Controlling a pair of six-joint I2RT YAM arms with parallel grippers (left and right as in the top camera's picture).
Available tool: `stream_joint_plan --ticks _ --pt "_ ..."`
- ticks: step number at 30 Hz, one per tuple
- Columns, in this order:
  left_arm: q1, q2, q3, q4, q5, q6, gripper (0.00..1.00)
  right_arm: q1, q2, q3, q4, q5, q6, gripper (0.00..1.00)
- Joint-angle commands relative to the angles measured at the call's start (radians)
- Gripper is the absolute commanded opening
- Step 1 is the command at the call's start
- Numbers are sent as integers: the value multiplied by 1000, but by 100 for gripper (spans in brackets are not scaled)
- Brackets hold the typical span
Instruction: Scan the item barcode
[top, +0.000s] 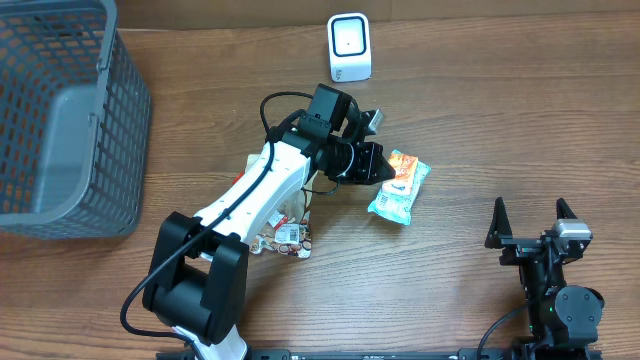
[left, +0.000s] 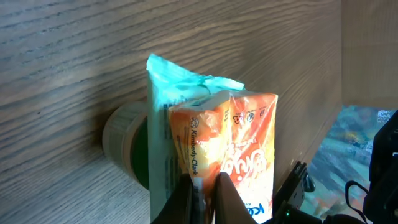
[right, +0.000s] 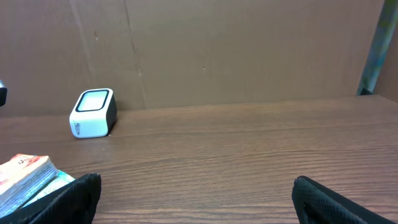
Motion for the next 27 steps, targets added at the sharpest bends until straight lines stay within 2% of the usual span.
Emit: stream_joint_plan --ticks 1,9,27 --pt "10 3 12 32 53 26 4 -4 -10 -10 4 8 4 100" --pt "45 -7 27 37 105 26 4 -4 -10 -10 4 8 4 100" --pt "118 -74 29 -22 94 64 4 -4 -10 -10 4 8 3 100"
